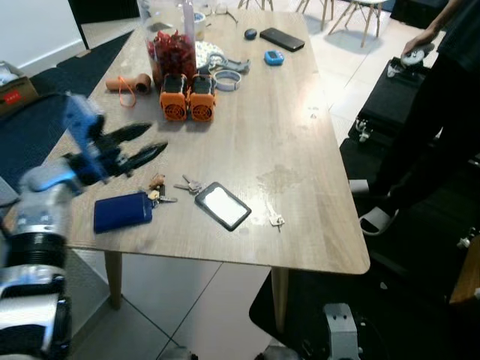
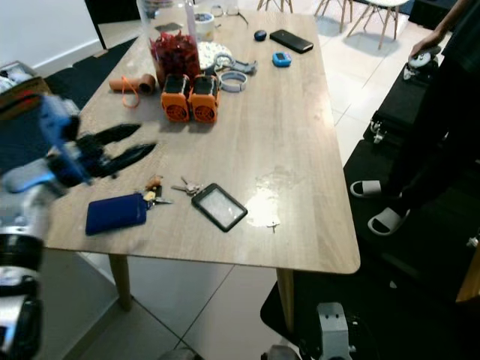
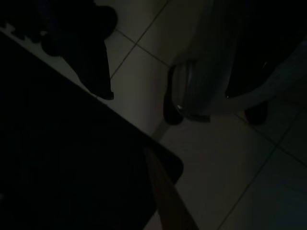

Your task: Hang keys on a hook

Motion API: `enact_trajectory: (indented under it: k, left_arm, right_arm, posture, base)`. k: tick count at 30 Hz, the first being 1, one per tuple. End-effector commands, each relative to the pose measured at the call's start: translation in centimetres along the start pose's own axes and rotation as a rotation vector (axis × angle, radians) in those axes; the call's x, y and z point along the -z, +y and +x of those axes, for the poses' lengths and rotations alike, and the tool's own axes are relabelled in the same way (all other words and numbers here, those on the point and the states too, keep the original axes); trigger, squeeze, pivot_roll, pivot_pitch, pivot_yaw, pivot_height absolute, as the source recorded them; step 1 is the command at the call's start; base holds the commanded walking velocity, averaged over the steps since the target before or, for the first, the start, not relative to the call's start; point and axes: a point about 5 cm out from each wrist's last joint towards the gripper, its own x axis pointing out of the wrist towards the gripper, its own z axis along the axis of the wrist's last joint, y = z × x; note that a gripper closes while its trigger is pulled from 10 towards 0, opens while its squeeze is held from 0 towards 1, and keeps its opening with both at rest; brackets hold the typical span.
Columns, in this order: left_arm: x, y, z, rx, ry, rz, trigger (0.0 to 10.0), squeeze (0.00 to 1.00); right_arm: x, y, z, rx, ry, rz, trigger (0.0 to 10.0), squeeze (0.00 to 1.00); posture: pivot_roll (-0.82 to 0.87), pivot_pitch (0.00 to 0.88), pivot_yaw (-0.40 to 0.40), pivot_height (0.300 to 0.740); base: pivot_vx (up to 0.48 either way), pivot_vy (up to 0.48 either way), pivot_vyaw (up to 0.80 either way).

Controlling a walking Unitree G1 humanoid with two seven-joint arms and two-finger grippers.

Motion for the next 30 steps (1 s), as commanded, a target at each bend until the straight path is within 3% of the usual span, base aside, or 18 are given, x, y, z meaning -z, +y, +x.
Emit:
enact_trajectory:
  k: [1, 5, 8, 9, 16, 21, 25, 30]
  left_arm:
    - [0.6, -0.1, 0.3, -0.058, 0.031, -0.018, 10.0, 0.00]
    - [1.6, -1.8, 1.7, -0.167, 0.036, 0.047, 10.0, 0.00]
    - [1.8, -2.6, 2.2, -0.213, 0.018, 0.039, 10.0, 0.00]
    - [1.7, -3.2, 2.7, -0.254, -0.029, 0.017, 10.0, 0.00]
    - [1.5, -4.7, 2.8, -0.205, -0.106, -0.023, 10.0, 0.00]
    - [2.4, -5.9, 2.4, -0.168, -0.079, -0.015, 10.0, 0.00]
    - [4.8, -7.6, 1.4, -0.091, 0.062, 0.063, 10.0, 0.00]
    - [5.9, -7.5, 0.3, -0.132, 0.116, 0.057, 10.0, 0.01]
  right_arm:
    - [0.6, -0.2, -0.2, 0.008, 0.014, 0.004, 10.0, 0.00]
    - [0.7, -0.2, -0.3, 0.009, 0.018, 0.005, 10.0, 0.00]
    - [0.7, -0.2, -0.3, 0.009, 0.018, 0.005, 10.0, 0.00]
    - [0.7, -0.1, -0.3, 0.008, 0.016, 0.006, 10.0, 0.00]
    - [0.6, 0.0, -0.2, 0.005, 0.013, 0.008, 10.0, 0.00]
    - [0.6, 0.1, -0.2, 0.002, 0.014, 0.008, 10.0, 0.00]
    - [0.7, 0.2, -0.2, 0.000, 0.014, 0.007, 10.0, 0.00]
    - [0.6, 0.2, -0.2, 0.000, 0.011, 0.010, 10.0, 0.00]
  posture:
    - [0.03, 0.094, -0.018, 0.740]
    - [0.03, 0.093, -0.018, 0.740]
    - [0.03, 0.095, -0.017, 0.740]
    - [0.03, 0.095, -0.017, 0.740]
    - [0.03, 0.096, -0.016, 0.740]
    - [0.04, 0.096, -0.022, 0.740]
    - [0.03, 0.100, -0.015, 0.740]
    - [0.03, 0.101, -0.017, 0.740]
  base:
    - [0.000, 0.000, 0.00]
    - [0.000, 0.000, 0.00]
    - [0.000, 0.000, 0.00]
    - [0.000, 0.000, 0.00]
    - [0.000, 0.000, 0.00]
    - [0.000, 0.000, 0.00]
    - [0.000, 0.000, 0.00]
    - [0.000, 0.000, 0.00]
